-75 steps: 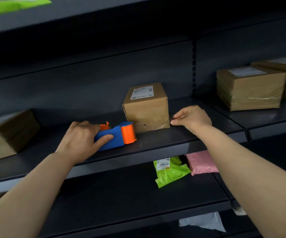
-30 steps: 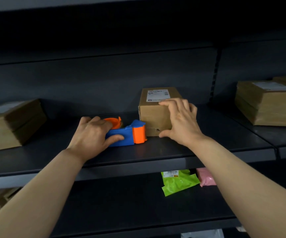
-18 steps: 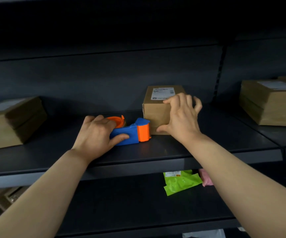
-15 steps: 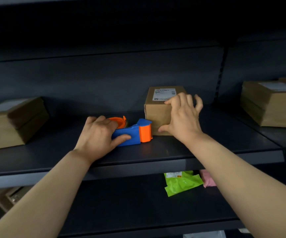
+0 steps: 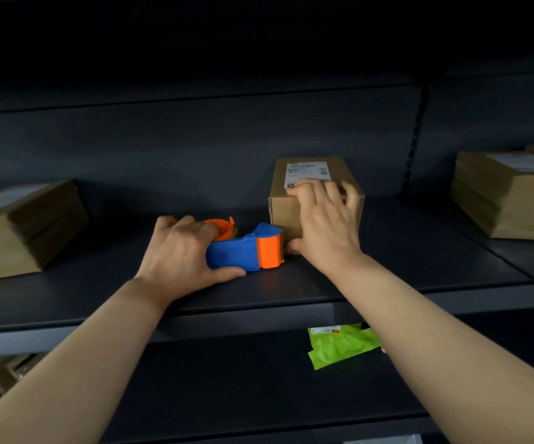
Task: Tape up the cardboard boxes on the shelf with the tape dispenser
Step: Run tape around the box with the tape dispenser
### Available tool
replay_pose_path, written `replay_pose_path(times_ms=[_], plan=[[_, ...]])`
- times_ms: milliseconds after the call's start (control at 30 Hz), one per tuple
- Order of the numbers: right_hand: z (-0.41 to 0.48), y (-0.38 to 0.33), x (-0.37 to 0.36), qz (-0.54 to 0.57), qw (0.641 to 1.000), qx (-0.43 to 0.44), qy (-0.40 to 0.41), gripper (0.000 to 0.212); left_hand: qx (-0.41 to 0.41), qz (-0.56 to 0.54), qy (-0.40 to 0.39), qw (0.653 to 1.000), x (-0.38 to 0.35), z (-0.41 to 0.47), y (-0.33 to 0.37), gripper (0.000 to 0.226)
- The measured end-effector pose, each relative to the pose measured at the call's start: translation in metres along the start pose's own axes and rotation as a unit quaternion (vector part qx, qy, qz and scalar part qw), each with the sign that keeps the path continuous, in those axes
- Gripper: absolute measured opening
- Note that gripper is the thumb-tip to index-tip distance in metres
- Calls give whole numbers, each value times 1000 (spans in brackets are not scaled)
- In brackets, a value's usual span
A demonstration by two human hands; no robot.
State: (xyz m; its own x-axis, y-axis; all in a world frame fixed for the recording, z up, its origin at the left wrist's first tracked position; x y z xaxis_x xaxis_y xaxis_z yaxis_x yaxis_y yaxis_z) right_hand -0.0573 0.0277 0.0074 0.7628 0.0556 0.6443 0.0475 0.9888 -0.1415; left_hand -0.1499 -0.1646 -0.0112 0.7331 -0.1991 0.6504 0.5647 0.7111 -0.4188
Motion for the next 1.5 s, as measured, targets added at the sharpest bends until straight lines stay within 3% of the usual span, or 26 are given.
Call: replay_pose_path(times_ms=[200, 467, 733, 933, 1067, 1233, 1500], plan=[[2, 10, 7, 42, 999, 16, -7, 98, -38, -5, -12, 999, -8, -1, -11, 75], [4, 21, 10, 23, 998, -28, -54, 108, 3, 26, -12, 1000, -13, -12, -35, 76], [3, 14, 2, -28, 998, -52, 0, 105, 35, 45, -31, 998, -12, -7, -20, 73], [-3, 38, 18, 5, 990, 20, -142, 114, 52, 35, -28, 998, -13, 0, -7, 72], [-5, 52, 18, -38, 993, -1, -108, 115, 46, 35, -28, 998, -14, 3, -3, 74], [1, 61, 22, -48, 986, 21, -157, 126, 57, 30, -21, 998, -13, 5, -1, 74], [8, 55, 24, -18, 983, 3, -181, 117, 60, 23, -20, 998, -13, 3, 0, 73]])
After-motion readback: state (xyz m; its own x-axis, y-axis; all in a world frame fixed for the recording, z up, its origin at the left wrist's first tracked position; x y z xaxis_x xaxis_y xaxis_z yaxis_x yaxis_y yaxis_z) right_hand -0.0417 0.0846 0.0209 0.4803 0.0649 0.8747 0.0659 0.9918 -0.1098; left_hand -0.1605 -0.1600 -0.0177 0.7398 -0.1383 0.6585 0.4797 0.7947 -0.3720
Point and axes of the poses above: each hand's wrist, its own z-axis towards the middle knuckle, its own x-axis out of the back of the hand, y = z × x, the point moved 5 cm from there along z, towards the middle knuckle, and after that the axes turned 15 degrees about z, right-handed, at the moved point
